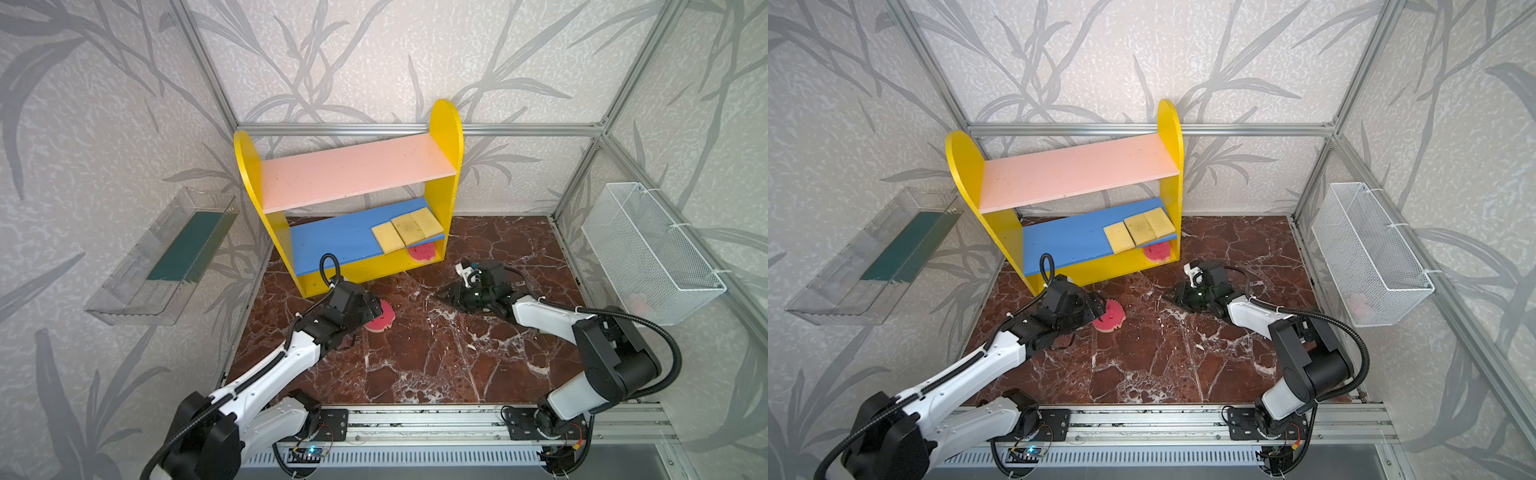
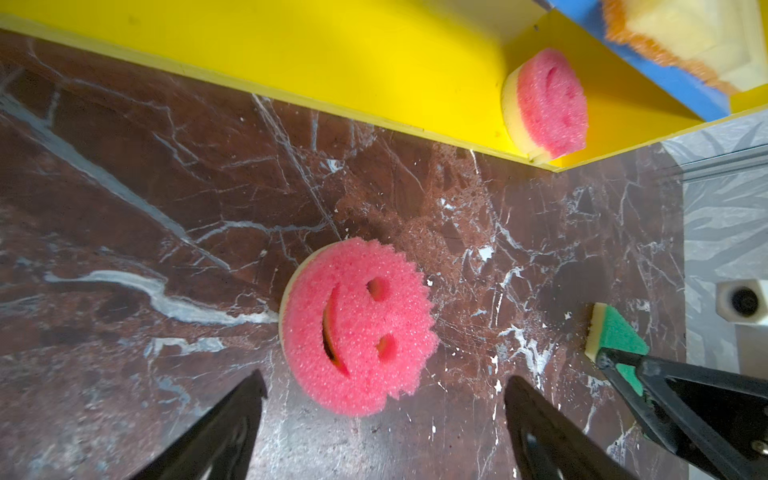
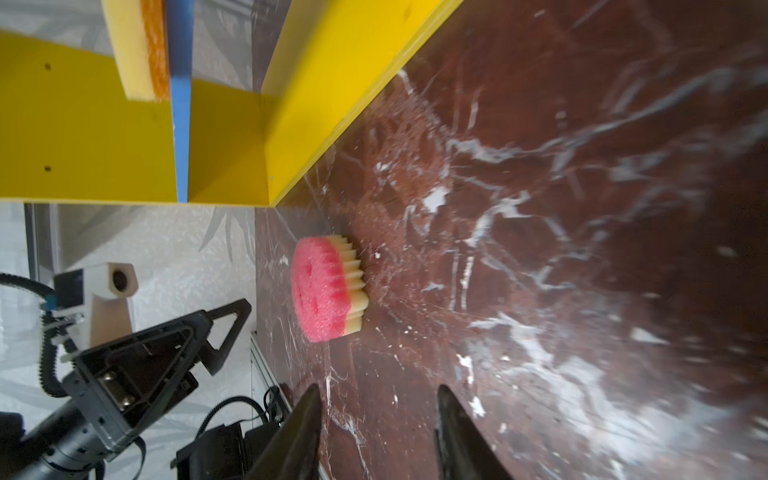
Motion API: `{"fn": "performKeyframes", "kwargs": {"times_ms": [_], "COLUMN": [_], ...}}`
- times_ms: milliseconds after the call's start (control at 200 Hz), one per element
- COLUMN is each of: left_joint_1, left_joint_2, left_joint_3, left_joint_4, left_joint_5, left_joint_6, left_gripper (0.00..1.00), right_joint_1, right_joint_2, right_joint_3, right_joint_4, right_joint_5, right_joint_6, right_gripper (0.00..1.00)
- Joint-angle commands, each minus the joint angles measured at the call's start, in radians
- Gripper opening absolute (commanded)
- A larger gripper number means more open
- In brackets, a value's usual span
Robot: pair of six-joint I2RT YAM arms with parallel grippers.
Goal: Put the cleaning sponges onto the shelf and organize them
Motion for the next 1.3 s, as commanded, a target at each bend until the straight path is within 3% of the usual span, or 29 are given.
{"fn": "performKeyframes", "kwargs": {"times_ms": [0,280,765,1109,1294], "left_joint_1": [0.033,0.09,0.14,0.15,0.154], "left_joint_2": [-0.077,-0.225,-0.464,-0.502,-0.507], "left_joint_3": [-0.045,-0.173,-0.278,-0.322,-0.322], "left_joint_4": [-0.08,-0.065,-0.15,-0.135,-0.145], "left_joint_5": [-0.035,0.017,0.047,0.077,0.071], "left_joint_6": [0.022,0.038,0.076,0.061,0.068], "left_gripper": [0.94,0.94,0.93,0.93,0.93], "right_joint_1": [0.066,0.197,0.271,0.28,0.281], "right_joint_2": [0.056,0.198,0.395,0.466,0.496], "right_joint_3": [0.073,0.262,0.448,0.537,0.558], "right_joint_4": [-0.067,-0.204,-0.306,-0.367,-0.373], "right_joint_5": [-0.014,0.023,0.074,0.135,0.142], "right_joint_6": [-0.044,-0.096,-0.085,-0.108,-0.11], "right_gripper": [0.44,0.43,0.43,0.41,0.36]}}
